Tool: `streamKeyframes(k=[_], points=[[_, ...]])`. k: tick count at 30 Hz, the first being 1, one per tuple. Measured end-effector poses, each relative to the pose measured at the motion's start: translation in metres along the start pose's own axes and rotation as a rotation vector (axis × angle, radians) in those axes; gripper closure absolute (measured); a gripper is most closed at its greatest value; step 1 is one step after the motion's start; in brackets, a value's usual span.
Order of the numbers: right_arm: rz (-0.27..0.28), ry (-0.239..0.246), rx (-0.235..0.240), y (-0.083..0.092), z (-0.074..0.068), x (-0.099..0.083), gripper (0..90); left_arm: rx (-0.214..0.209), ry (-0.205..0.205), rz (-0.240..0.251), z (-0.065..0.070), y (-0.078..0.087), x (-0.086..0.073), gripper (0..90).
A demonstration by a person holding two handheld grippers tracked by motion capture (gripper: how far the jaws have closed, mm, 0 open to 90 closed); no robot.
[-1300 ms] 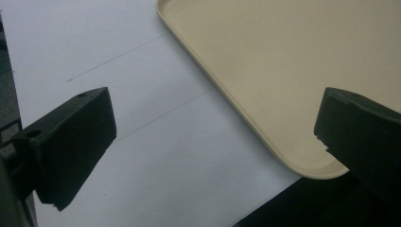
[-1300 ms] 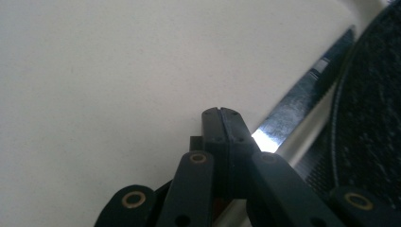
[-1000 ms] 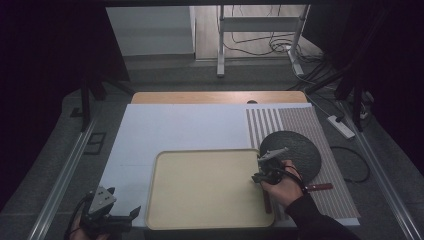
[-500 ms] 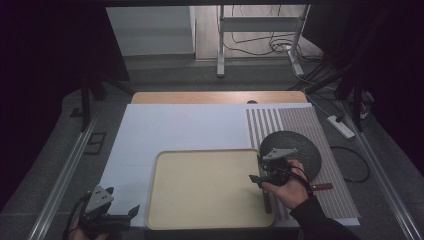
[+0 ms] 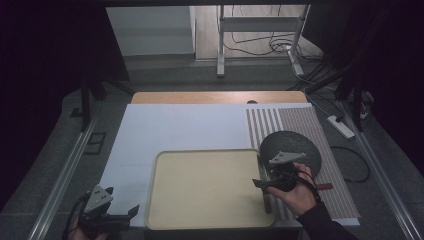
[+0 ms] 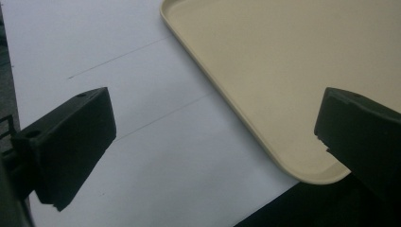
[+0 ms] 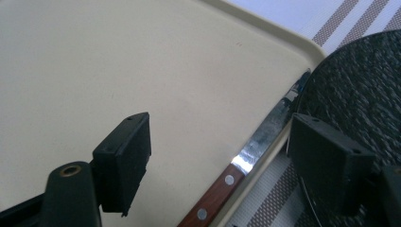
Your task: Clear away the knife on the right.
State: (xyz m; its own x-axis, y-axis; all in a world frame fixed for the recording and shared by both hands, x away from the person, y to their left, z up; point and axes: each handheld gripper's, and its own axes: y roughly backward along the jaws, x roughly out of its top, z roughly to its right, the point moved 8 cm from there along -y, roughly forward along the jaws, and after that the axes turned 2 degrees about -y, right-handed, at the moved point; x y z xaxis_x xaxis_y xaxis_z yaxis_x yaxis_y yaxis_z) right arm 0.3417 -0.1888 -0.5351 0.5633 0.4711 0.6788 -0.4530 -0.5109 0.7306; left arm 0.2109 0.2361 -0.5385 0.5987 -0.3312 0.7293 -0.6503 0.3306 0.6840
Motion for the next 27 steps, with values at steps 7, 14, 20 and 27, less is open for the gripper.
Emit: streamKeyframes(k=[7,14,20,27], points=[[0.016,-0.024,-0.008,0.010,0.004,-0.006,18.9,-0.001,-0.004,-0.002,0.000,0.000,0.000,0.0],[0.016,-0.045,-0.021,0.021,0.009,-0.015,15.9,-0.003,-0.002,-0.001,0.000,0.000,0.000,0.0],[0.025,-0.068,-0.036,0.031,0.013,-0.021,14.9,-0.003,-0.002,-0.001,0.000,0.000,0.000,0.0],[0.040,-0.094,-0.053,0.042,0.018,-0.029,13.8,-0.003,0.003,0.001,0.000,0.000,0.000,0.0]])
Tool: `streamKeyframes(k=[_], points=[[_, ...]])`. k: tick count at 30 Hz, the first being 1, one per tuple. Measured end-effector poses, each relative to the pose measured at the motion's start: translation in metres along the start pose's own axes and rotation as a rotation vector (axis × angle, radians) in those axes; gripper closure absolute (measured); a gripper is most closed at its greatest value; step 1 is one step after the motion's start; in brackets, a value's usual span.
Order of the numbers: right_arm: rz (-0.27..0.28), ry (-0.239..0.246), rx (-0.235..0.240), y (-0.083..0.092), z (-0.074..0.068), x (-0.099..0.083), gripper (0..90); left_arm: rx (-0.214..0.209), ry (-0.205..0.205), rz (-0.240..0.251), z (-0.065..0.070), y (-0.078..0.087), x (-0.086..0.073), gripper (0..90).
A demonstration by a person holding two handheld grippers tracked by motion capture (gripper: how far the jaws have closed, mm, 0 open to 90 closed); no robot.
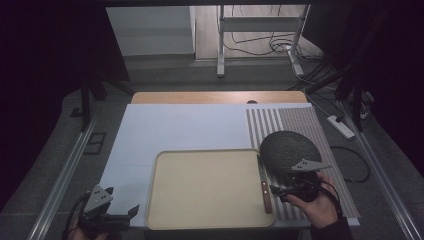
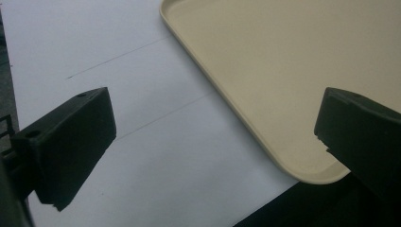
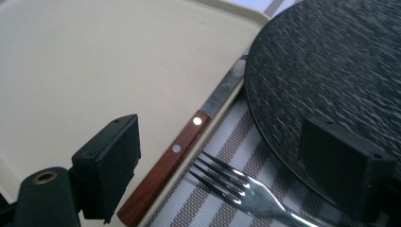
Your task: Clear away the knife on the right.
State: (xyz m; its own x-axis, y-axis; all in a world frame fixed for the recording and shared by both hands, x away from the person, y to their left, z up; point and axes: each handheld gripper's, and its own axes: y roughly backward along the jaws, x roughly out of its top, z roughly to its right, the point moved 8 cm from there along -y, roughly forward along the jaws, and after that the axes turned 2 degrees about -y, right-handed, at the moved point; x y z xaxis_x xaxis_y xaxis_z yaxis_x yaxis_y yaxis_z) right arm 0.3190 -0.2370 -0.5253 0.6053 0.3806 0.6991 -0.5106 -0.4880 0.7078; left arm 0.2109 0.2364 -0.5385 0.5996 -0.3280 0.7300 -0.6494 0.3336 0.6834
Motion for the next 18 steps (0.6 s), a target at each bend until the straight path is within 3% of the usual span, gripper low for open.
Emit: streamKeyframes(k=[18], points=[[0.032,-0.075,-0.047,0.029,0.017,-0.021,11.8,-0.005,0.025,0.011,-0.002,0.001,0.000,0.0]])
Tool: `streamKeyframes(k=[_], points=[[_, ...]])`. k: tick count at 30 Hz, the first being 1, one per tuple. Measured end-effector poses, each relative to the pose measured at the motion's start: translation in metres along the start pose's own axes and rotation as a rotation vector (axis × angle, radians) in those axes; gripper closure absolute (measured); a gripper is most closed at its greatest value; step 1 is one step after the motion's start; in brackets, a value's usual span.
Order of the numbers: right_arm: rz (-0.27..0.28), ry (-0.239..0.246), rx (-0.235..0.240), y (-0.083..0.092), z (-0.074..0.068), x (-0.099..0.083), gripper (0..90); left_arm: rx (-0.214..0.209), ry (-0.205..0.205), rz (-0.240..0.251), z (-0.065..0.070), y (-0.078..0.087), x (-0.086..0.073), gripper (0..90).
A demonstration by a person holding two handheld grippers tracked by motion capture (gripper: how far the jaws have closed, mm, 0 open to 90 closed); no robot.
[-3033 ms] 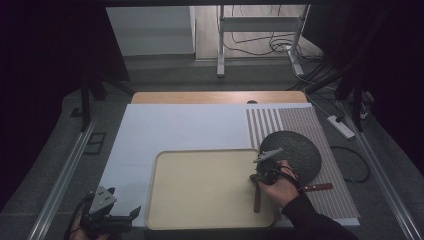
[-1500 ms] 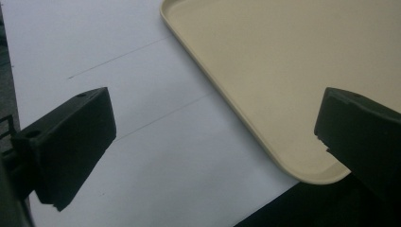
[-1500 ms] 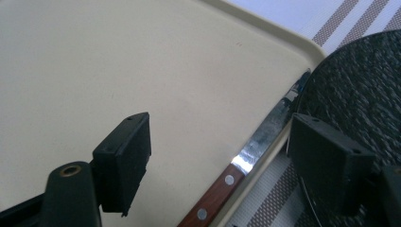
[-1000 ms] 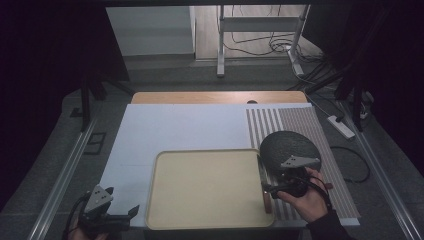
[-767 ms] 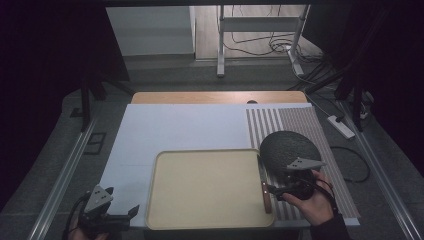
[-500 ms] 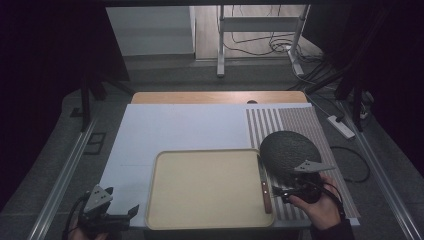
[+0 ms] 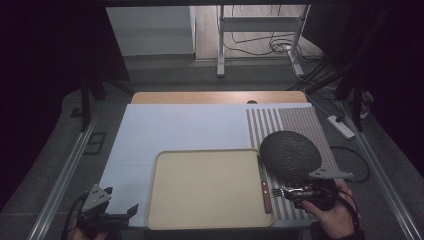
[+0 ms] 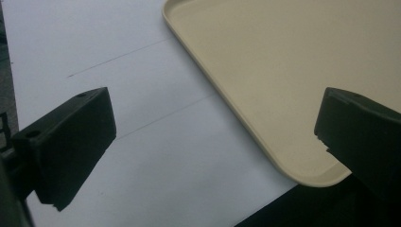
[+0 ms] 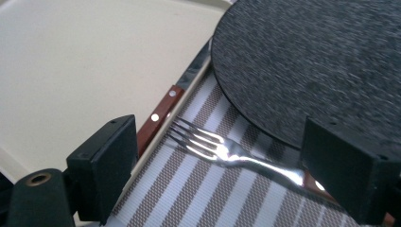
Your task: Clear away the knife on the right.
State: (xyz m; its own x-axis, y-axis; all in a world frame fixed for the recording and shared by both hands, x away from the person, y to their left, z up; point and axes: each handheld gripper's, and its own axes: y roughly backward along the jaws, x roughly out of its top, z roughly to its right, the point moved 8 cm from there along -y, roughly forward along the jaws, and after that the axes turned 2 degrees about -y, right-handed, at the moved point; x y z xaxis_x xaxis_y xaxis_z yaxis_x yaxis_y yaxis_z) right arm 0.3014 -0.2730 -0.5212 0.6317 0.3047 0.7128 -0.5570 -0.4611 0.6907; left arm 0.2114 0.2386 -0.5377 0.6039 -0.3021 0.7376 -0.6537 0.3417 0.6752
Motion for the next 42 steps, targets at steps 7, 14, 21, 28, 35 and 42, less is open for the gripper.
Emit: streamKeyframes(k=[7,14,21,28,35,42], points=[[0.011,-0.023,-0.021,0.011,0.007,-0.008,11.6,-0.001,0.008,0.004,-0.001,0.001,0.000,0.0],[0.019,-0.034,-0.040,0.019,0.011,-0.012,11.9,-0.001,0.014,0.008,-0.001,0.001,0.000,0.0],[0.018,-0.042,-0.053,0.024,0.015,-0.016,12.4,-0.002,0.016,0.010,-0.002,0.001,0.000,0.0],[0.014,-0.048,-0.070,0.029,0.019,-0.020,12.7,0.000,0.022,0.014,-0.002,0.001,0.000,0.0],[0.005,-0.053,-0.088,0.033,0.023,-0.024,12.7,0.003,0.035,0.025,-0.003,0.003,0.000,0.0],[-0.004,-0.055,-0.099,0.036,0.025,-0.028,12.9,0.008,0.044,0.034,-0.005,0.004,0.000,0.0]])
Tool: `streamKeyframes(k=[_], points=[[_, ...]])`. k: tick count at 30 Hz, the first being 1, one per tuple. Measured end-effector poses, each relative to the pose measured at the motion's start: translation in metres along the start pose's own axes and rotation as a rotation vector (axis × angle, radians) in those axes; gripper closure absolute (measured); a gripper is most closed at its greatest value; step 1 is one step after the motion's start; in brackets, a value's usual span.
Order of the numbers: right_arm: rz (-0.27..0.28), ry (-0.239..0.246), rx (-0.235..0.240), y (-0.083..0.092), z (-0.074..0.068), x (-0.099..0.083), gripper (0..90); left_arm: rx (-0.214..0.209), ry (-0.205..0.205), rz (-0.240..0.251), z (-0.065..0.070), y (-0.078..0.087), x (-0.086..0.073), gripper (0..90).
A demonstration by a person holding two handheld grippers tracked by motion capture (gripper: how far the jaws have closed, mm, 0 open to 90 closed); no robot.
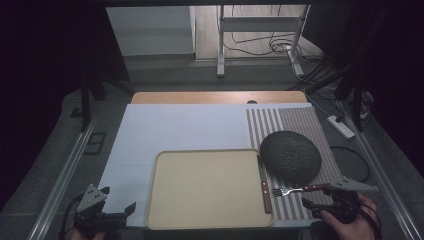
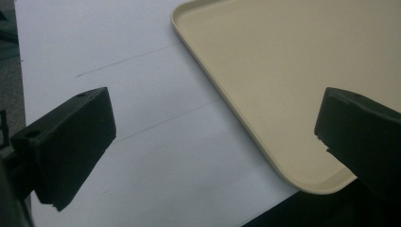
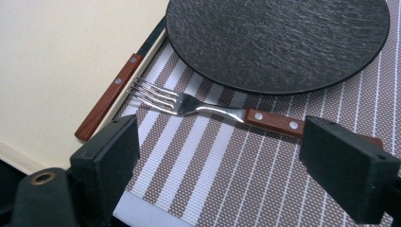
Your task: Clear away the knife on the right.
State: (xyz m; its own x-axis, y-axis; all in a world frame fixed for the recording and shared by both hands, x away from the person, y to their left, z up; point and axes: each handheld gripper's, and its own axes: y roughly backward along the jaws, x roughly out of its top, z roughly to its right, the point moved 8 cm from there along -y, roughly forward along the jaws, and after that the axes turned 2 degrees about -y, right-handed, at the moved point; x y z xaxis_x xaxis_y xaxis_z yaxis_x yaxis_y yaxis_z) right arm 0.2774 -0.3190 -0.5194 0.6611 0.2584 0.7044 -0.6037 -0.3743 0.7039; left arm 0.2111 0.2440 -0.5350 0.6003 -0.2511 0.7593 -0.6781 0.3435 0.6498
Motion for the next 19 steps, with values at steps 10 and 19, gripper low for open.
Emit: streamKeyframes(k=[10,19], points=[[-0.027,0.001,-0.013,0.0012,0.0020,-0.0047,12.9,0.016,-0.001,0.002,-0.0011,0.0008,-0.0003,0.0],[-0.047,0.021,-0.017,-0.0009,0.0012,-0.0068,13.0,0.013,-0.005,-0.008,-0.0004,-0.0003,0.0002,0.0]])
